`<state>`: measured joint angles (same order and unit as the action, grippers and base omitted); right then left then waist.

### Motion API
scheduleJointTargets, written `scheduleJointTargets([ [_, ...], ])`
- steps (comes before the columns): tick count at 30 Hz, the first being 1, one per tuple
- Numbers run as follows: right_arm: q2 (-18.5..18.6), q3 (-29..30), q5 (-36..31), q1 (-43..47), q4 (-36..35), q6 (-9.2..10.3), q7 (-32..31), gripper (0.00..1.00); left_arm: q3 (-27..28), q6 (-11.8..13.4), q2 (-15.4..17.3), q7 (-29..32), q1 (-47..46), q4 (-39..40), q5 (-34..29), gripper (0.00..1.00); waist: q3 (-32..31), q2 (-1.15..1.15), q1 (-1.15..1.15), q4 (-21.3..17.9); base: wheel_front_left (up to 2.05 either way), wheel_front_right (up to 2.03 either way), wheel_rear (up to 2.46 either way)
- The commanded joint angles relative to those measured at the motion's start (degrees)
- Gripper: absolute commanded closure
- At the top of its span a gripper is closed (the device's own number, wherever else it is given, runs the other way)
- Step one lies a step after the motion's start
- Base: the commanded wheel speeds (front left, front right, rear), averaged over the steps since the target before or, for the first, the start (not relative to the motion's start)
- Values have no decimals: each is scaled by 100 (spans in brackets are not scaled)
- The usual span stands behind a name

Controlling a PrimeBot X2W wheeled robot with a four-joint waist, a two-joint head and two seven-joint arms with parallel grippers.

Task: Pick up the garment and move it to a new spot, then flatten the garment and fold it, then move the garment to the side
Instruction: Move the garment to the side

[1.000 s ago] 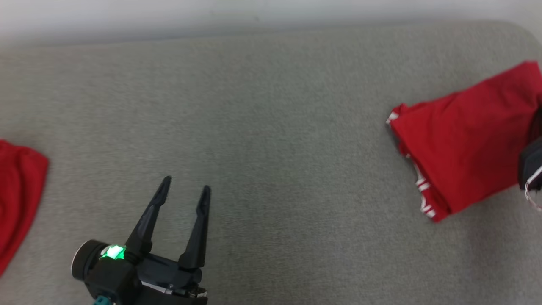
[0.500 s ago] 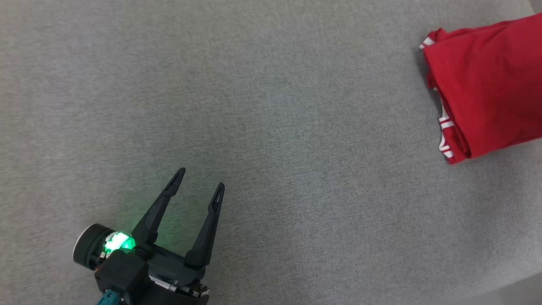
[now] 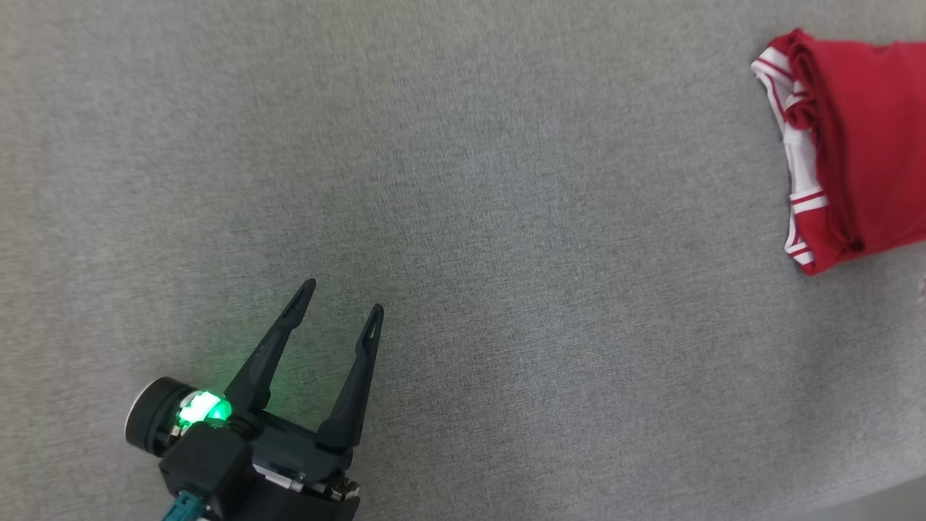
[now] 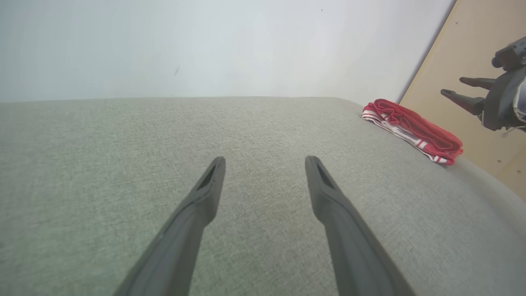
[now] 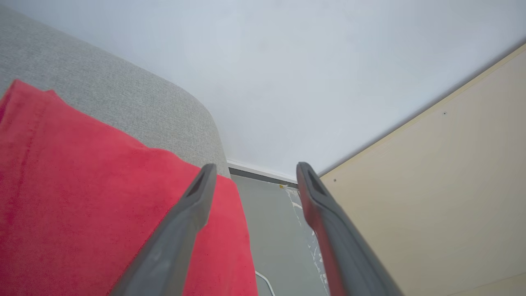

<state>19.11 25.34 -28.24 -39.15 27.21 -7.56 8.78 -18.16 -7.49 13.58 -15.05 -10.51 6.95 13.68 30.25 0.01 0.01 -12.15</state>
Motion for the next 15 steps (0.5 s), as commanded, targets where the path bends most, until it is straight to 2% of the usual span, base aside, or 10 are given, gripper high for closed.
scheduleJointTargets([
  [1, -84, -17, 60, 127, -29, 11, 33, 0, 47, 21, -30, -15, 19, 2, -35, 0, -198, -1, -1, 69, 0, 0, 0],
  [6, -338, -218, 483, 631, -228, 11, 149, 0, 282, 27, -263, -15, 264, -139, 2, 0, -863, -1, -1, 264, 0, 0, 0],
  [14, -797, -671, 1711, 2082, -969, 11, -173, 0, 917, 138, -610, -15, 893, -649, -139, 0, -2050, -1, -1, 773, 0, 0, 0],
  [15, -947, -748, 2005, 2251, -1072, 11, -230, 0, 1034, 148, -663, -15, 988, -720, -129, 0, -2179, -1, -1, 843, 0, 0, 0],
])
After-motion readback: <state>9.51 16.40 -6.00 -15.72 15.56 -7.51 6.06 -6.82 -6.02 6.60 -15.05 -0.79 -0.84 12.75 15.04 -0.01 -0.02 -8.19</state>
